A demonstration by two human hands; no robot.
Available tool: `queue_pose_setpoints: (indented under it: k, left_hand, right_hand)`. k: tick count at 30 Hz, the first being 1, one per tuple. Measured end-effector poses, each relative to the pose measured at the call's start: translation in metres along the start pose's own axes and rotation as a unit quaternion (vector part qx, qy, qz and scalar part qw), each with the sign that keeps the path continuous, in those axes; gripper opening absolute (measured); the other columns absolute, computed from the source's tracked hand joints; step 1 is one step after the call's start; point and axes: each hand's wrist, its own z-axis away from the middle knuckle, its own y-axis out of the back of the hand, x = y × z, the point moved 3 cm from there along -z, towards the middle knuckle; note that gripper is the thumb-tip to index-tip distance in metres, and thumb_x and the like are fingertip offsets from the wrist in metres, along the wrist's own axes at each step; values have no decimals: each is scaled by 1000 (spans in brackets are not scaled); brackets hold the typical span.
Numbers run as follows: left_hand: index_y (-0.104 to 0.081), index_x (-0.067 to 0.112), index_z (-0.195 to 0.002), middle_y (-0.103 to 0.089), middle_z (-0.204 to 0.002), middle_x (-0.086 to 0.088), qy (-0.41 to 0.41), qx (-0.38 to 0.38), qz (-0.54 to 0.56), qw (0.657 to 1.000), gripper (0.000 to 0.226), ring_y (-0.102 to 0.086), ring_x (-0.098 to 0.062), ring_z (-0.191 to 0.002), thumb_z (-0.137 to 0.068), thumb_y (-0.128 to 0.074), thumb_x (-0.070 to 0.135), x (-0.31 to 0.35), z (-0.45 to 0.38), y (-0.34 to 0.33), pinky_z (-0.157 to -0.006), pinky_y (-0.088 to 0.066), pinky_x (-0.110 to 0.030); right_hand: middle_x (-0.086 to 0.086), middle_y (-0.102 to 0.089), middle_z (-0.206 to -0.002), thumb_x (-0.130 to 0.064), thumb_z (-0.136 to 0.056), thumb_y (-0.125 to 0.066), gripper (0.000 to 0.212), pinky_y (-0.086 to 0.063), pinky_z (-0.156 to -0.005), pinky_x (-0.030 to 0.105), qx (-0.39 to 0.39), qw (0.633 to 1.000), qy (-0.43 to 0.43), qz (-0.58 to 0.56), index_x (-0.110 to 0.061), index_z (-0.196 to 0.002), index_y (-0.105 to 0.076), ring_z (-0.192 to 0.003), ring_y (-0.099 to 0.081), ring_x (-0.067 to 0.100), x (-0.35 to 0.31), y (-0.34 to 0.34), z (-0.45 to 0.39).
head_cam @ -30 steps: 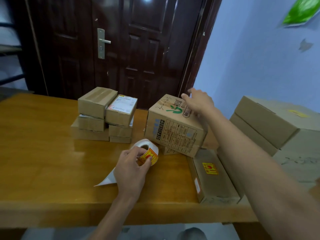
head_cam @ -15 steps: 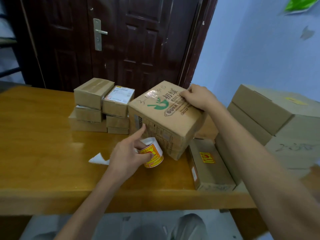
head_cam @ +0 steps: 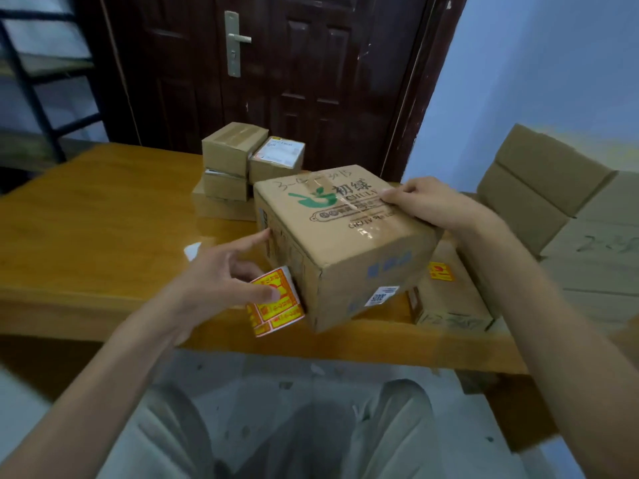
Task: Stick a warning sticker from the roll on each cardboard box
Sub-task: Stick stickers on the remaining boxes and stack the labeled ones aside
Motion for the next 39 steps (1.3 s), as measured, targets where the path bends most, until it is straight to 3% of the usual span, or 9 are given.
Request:
queue_pose_setpoints:
  k: [6, 10, 16, 20, 22, 24, 27, 31, 39]
  left_hand:
    - [-37, 50, -154, -82, -97, -1, 57, 5, -54, 997, 95, -75, -15, -98, -80, -86, 14, -9, 28, 23, -81, -39, -18]
    - [-40, 64, -142, -82, -103, 5, 94, -16, -71, 993, 91, -70, -15, -110, -72, -87, 28, -15, 38, 38, -110, -30, -45]
    - [-39, 64, -147, -81, -99, 6, 69, -22, -78, 994, 93, -76, -14, -99, -81, -86, 19, -11, 16, 18, -84, -48, -29]
    - [-36, 60, -150, -82, -93, 6, 55, -15, -81, 995, 94, -74, -13, -100, -82, -87, 21, -10, -12, -4, -89, -50, -34]
    - [-40, 54, -151, -81, -93, 3, 50, 13, -70, 996, 92, -74, -16, -102, -80, -89, 20, -13, -19, -8, -78, -48, -28]
    - [-47, 50, -148, -77, -98, 1, 55, 55, -37, 996, 88, -70, -16, -104, -78, -89, 18, -18, -20, -6, -86, -47, -34]
    - [-53, 48, -144, -81, -94, -3, 51, 89, -1, 995, 80, -72, -16, -100, -79, -88, 17, -27, -11, -4, -92, -44, -32]
    - [-59, 45, -139, -81, -85, 5, 15, 156, 14, 988, 70, -75, -2, -83, -82, -86, 15, -20, 4, 11, -75, -40, -16]
    - [-71, 37, -119, -81, -86, 6, -139, 281, 57, 948, 46, -77, -8, -84, -75, -86, 32, 51, 19, 49, -101, -49, -38]
  right_hand:
    - [-10, -65, -113, -65, -100, -55, 43, -45, -82, 31, -86, 995, -9, -50, -28, -120, -63, -101, -60, 6, 1, -39, 27]
    - [-13, -66, -115, -67, -98, -57, 46, -51, -83, 30, -97, 994, -9, -55, -31, -126, -57, -102, -63, 6, 0, -55, 42]
    - [-21, -63, -112, -64, -101, -55, 46, -52, -70, 26, -53, 995, -22, -86, -36, -136, -44, -94, -65, 0, 32, -45, 64]
    - [-3, -61, -141, -68, -100, -50, 60, -52, -102, 48, 46, 998, -35, -18, -34, -150, -42, -123, -62, 22, 45, -43, 47]
    - [-1, -50, -149, -61, -100, -54, 60, -48, -109, 51, 126, 992, 9, -23, -36, -153, -41, -137, -51, 22, 40, -43, 47]
    - [-10, -48, -150, -54, -103, -57, 48, -47, -110, 48, 175, 975, 114, -68, -40, -148, -51, -140, -44, 13, 31, -43, 59]
    - [-17, -46, -157, -62, -105, -42, 49, -40, -116, 50, 99, 965, 239, 35, -41, -146, -57, -146, -40, 9, 26, -56, 77]
    - [-19, -48, -157, -66, -104, -29, 57, -39, -112, 40, 115, 959, 234, 108, -42, -147, -57, -144, -43, 7, 24, -69, 76]
    - [-10, -55, -147, -63, -105, -31, 51, -47, -112, 43, 181, 956, 209, 101, -37, -138, -60, -135, -51, 11, -2, -92, 76]
